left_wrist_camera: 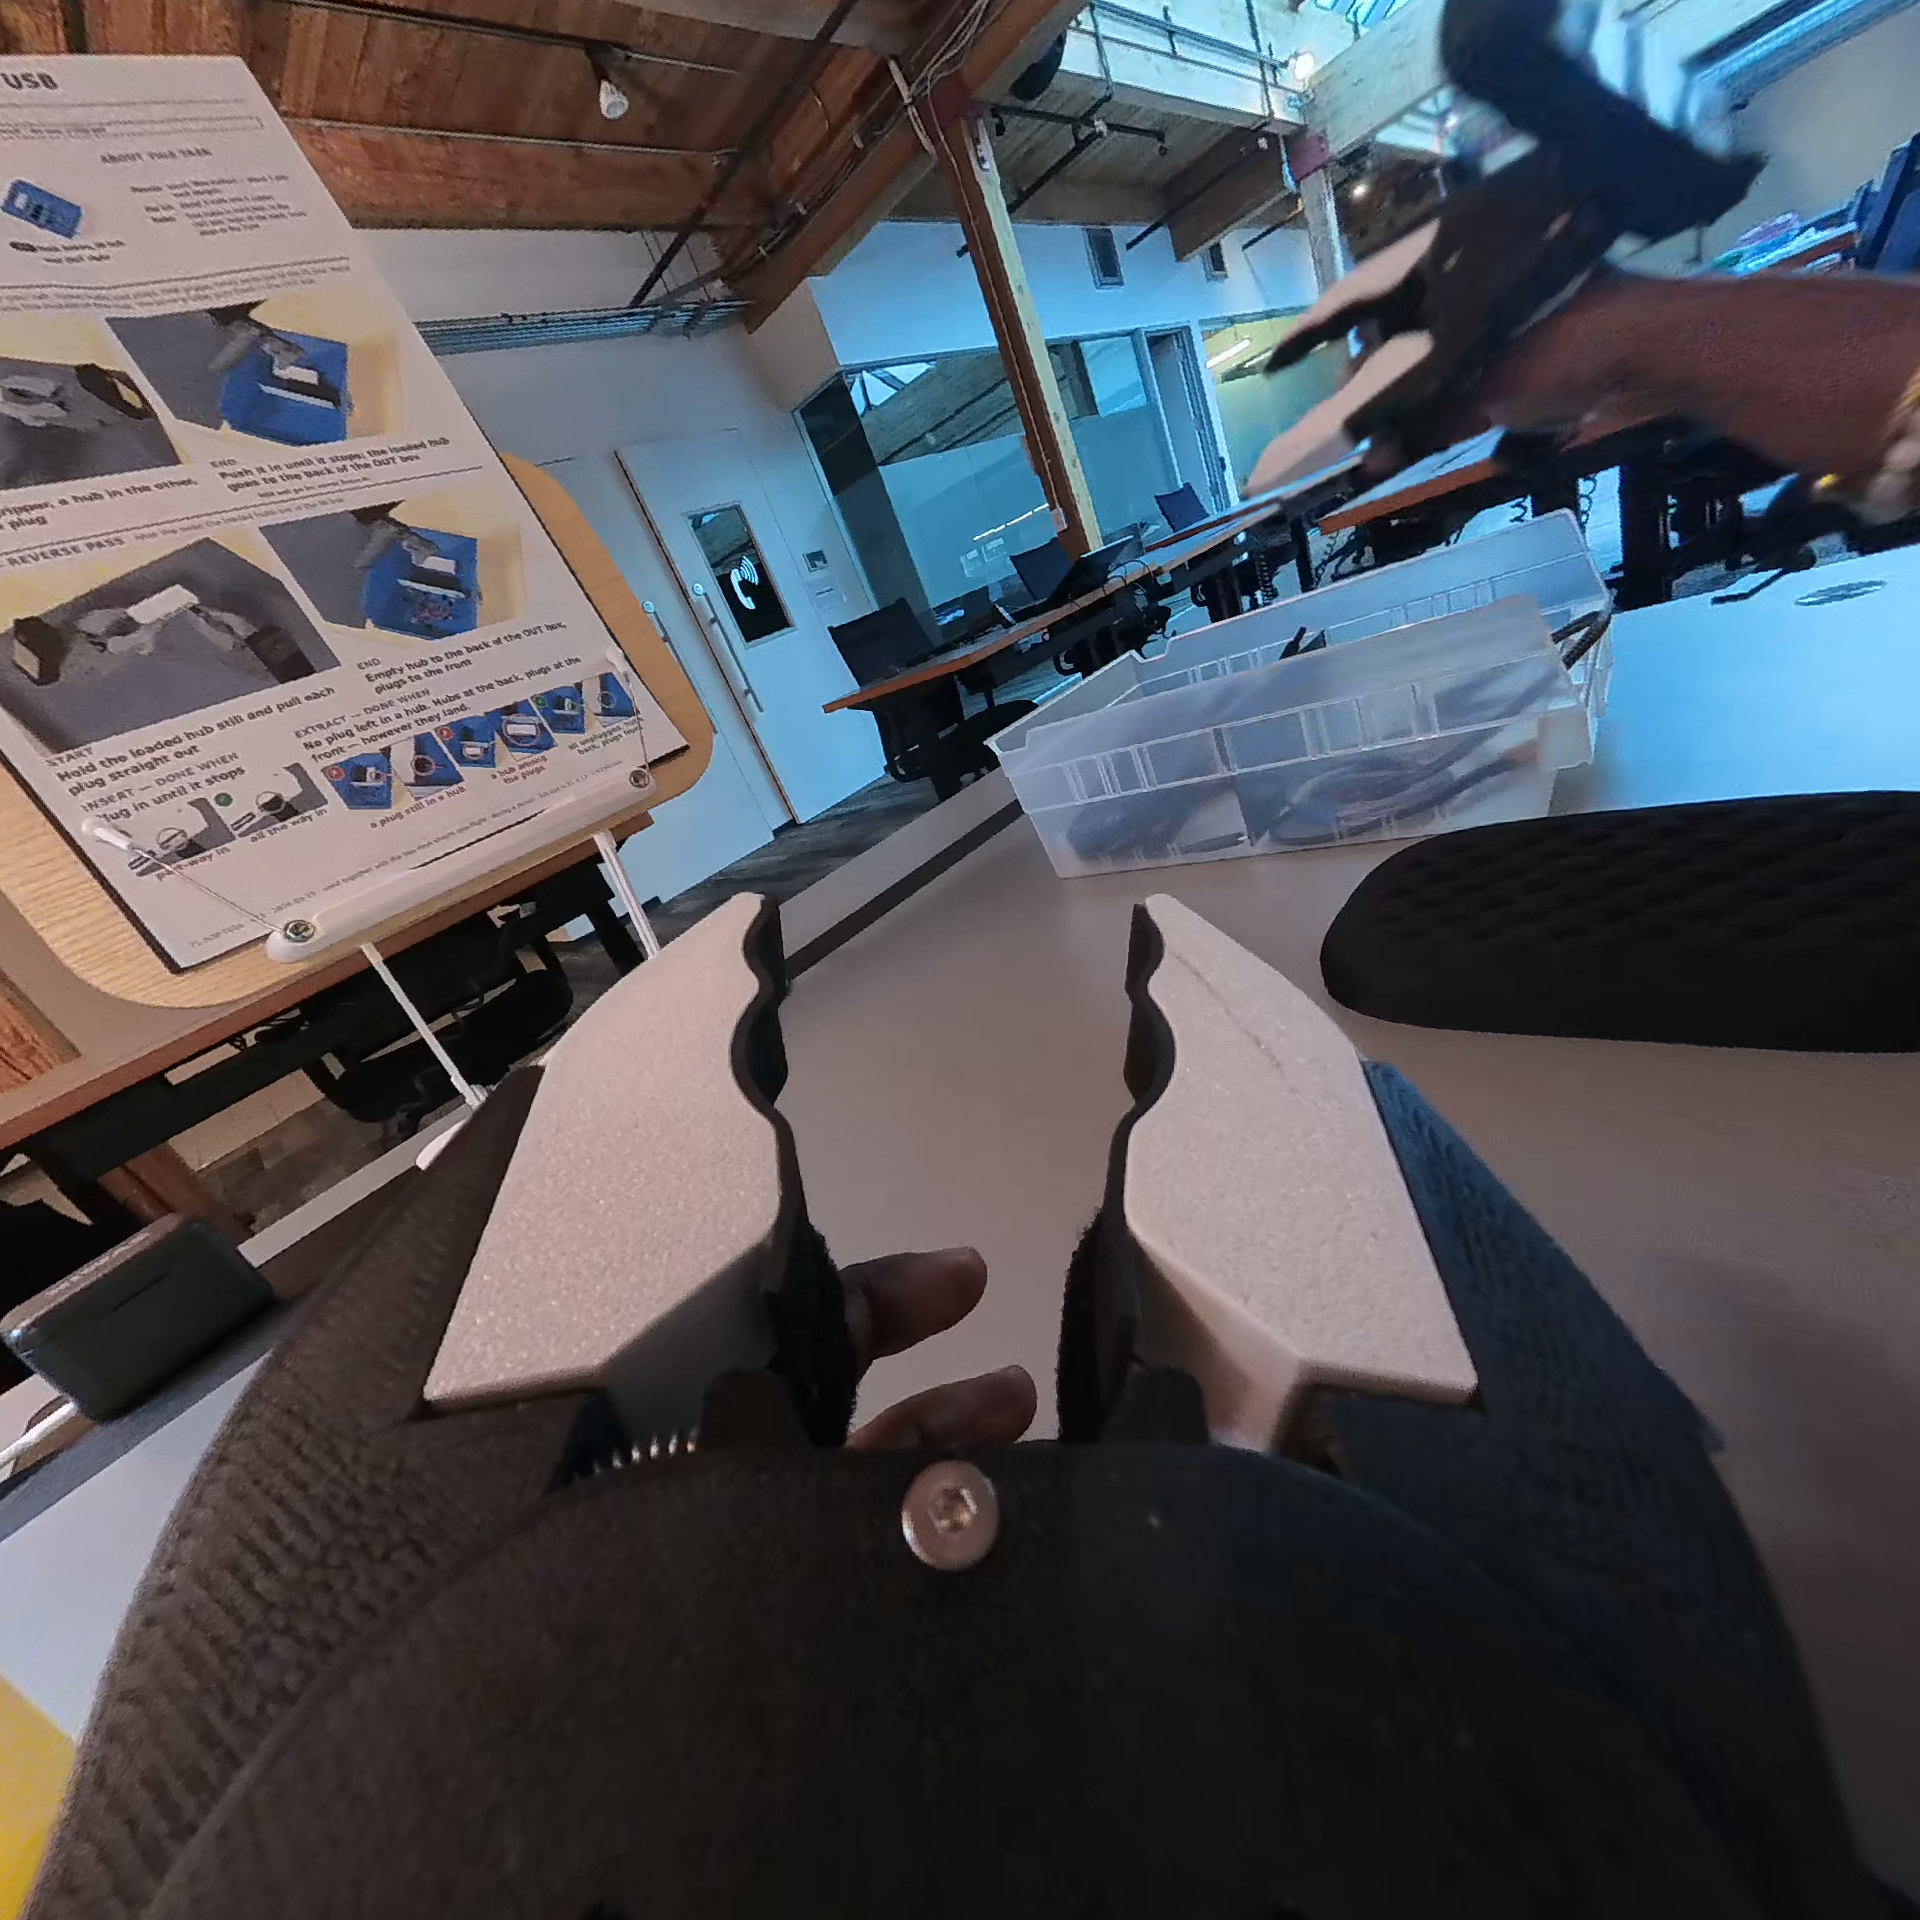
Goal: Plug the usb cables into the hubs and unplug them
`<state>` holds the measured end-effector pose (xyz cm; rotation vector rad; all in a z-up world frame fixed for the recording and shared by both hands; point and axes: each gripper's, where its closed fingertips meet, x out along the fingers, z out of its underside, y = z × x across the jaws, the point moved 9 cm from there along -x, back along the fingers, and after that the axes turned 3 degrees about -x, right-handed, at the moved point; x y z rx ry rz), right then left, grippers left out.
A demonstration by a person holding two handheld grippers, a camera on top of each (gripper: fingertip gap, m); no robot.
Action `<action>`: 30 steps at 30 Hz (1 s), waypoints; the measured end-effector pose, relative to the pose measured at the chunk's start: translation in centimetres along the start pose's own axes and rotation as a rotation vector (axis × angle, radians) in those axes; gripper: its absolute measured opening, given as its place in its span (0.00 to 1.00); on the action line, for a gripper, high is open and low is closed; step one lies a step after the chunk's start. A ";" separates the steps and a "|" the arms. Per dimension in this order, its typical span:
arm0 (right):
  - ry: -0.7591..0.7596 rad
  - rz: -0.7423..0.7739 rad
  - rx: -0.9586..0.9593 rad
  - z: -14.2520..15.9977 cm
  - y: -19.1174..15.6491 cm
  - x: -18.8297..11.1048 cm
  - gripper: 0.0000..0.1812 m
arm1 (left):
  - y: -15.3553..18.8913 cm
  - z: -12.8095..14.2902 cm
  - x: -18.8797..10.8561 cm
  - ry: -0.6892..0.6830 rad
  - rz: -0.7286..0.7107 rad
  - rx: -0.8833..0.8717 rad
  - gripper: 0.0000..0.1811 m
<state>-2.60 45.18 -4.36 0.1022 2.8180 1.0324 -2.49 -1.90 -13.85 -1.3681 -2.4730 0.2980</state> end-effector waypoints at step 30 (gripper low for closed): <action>-0.385 -0.354 -0.073 0.6 -17.6 -3.1 0.16 | -1.6 -0.7 -1.0 0.093 -0.151 -0.124 0.35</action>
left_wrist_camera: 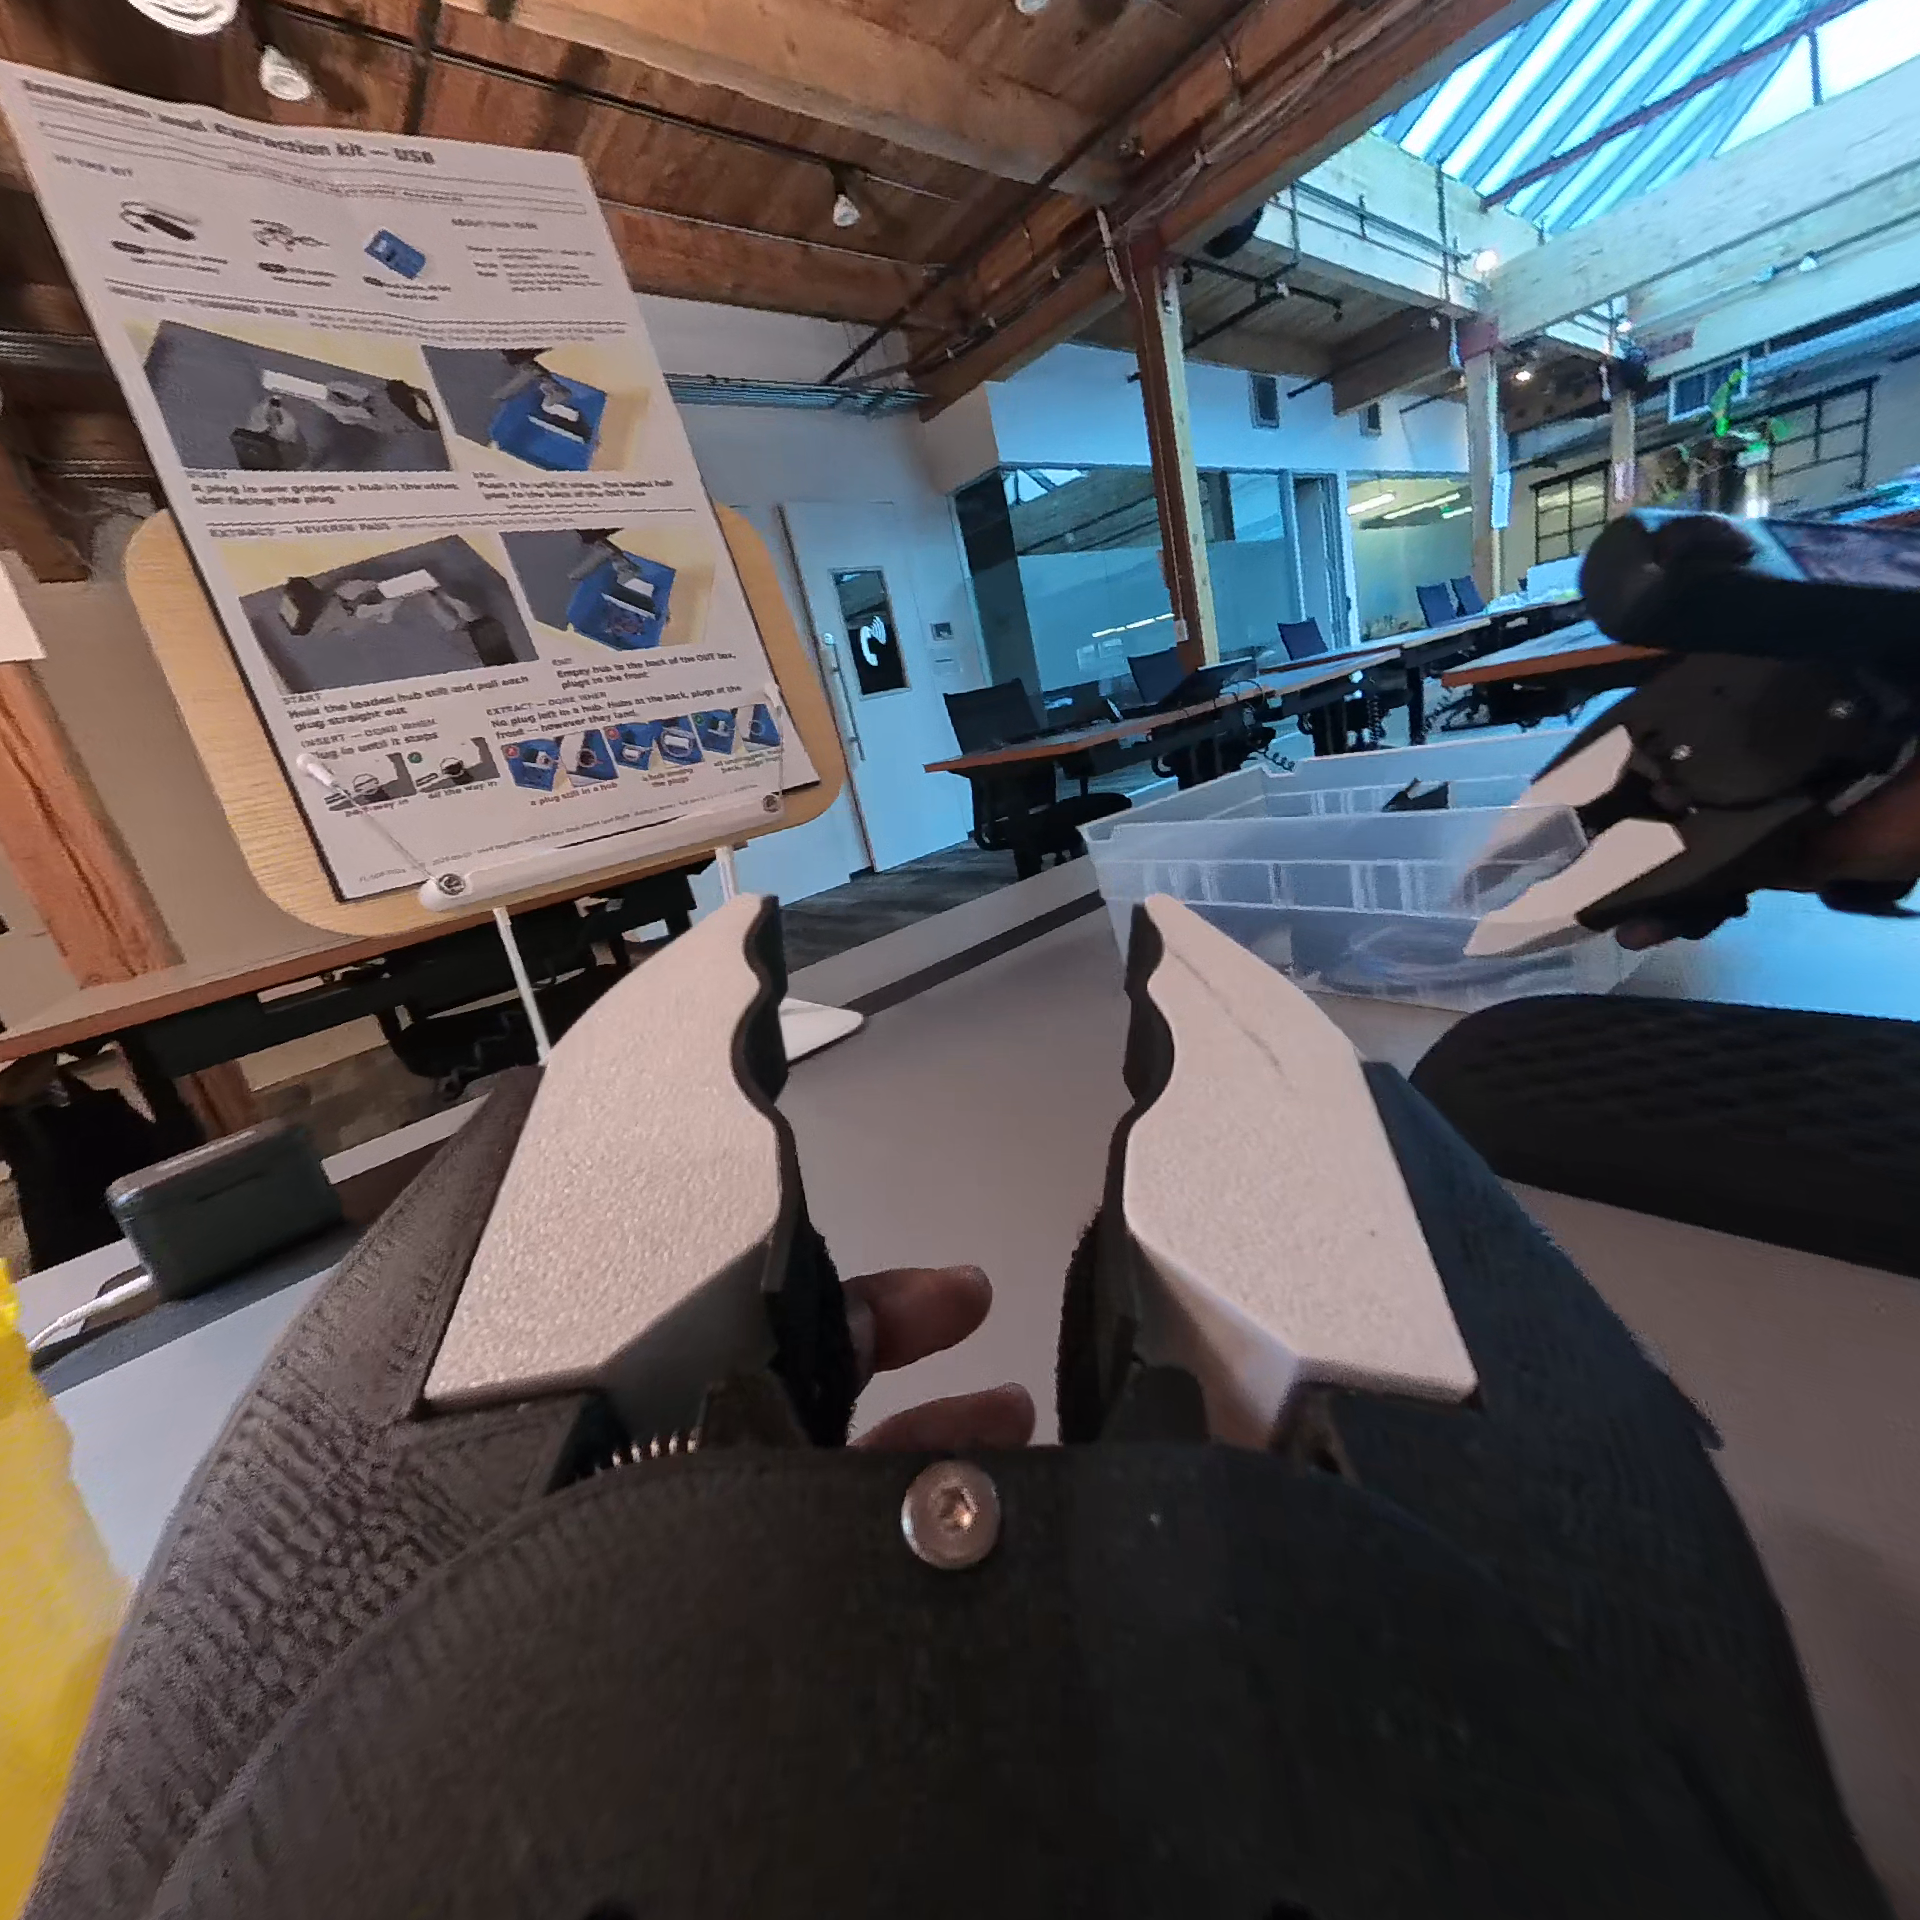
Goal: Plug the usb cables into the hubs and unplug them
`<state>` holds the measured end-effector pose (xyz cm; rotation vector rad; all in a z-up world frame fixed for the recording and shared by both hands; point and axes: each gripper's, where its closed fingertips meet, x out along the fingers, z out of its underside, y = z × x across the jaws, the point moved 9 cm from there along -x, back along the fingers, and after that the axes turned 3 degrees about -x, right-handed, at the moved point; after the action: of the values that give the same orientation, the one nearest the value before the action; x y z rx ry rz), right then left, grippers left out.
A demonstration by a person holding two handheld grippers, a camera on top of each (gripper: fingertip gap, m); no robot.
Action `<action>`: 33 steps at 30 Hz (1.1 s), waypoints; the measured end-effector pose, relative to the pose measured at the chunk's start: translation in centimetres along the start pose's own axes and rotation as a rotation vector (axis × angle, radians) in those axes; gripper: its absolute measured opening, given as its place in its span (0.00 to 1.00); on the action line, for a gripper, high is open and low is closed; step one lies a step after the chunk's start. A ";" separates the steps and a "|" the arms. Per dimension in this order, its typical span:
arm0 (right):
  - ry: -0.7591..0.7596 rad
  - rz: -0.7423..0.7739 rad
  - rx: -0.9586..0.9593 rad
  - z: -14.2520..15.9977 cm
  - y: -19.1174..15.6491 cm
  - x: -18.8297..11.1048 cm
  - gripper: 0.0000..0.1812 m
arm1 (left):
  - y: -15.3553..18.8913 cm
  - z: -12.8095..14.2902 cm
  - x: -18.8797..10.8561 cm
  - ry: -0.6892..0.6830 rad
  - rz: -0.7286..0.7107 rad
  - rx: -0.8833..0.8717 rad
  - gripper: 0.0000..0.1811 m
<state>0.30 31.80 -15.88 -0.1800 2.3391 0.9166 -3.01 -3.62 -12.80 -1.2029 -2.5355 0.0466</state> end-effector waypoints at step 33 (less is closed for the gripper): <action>0.145 -0.249 -0.405 -14.8 -8.7 4.6 0.12 | -6.7 -13.6 -13.1 -0.120 -0.286 0.353 0.34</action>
<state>-7.81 16.02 -15.11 -0.7071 2.1667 1.2723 3.87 -19.36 -2.50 -0.7176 -2.6293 0.4882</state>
